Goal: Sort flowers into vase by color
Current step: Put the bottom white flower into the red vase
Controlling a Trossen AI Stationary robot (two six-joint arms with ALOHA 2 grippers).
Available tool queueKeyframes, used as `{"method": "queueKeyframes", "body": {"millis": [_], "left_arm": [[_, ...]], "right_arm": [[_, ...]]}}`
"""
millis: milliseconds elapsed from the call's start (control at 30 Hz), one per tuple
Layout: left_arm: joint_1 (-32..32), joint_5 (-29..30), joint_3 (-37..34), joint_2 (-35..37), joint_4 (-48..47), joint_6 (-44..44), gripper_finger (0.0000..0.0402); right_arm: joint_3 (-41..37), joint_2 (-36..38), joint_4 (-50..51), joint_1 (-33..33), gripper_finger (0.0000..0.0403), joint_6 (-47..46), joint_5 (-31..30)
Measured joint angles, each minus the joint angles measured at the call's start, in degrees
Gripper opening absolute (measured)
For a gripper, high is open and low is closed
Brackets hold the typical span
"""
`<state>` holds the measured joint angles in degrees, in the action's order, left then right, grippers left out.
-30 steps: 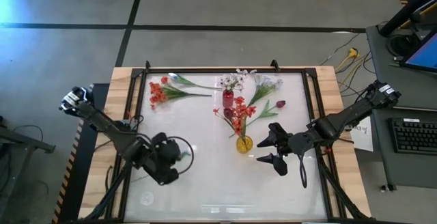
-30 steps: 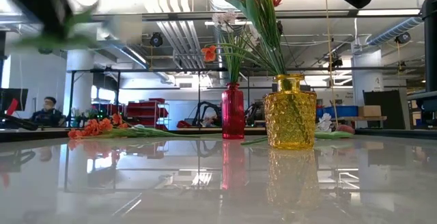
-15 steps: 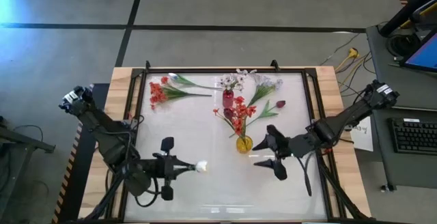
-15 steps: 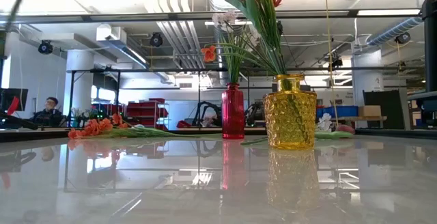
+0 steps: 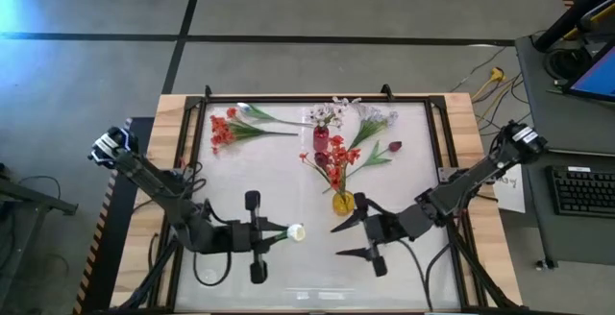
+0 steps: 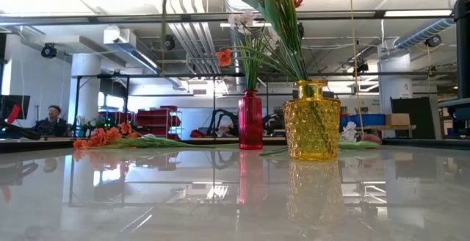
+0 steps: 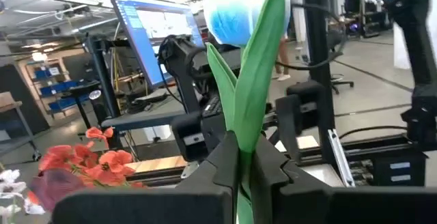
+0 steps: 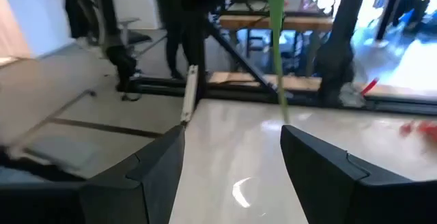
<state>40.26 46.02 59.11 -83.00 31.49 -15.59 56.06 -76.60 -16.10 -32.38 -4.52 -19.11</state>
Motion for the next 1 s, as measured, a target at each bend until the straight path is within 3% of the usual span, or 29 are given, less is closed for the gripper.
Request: {"method": "queueKeyframes", "body": {"millis": [200, 400, 600, 733, 1000], "left_arm": [[-0.8, -0.1, 0.0, -3.6, 6.5, -0.9, 0.0000], [-1.4, -0.3, 0.0, -5.0, 9.4, -0.7, 0.0000], [-1.5, -4.6, 0.0, -5.4, 9.7, -0.3, 0.0000], [-1.6, -4.5, 0.0, -5.4, 10.1, 0.5, 0.0000], [-1.9, -4.3, 0.0, -5.2, 10.1, 1.9, 0.0030]], "right_arm": [[7.8, -6.7, 1.3, 0.8, 0.0231, 4.5, -5.0], [15.0, -11.5, 0.9, 2.5, 0.0230, 5.1, -5.1], [18.7, -14.0, 3.9, 4.0, 0.0218, 4.5, -5.1], [19.3, -14.2, 3.8, 4.2, 0.0171, 5.0, -5.0], [19.3, -14.2, 3.9, 4.2, 0.0023, 7.2, -4.7]]}}
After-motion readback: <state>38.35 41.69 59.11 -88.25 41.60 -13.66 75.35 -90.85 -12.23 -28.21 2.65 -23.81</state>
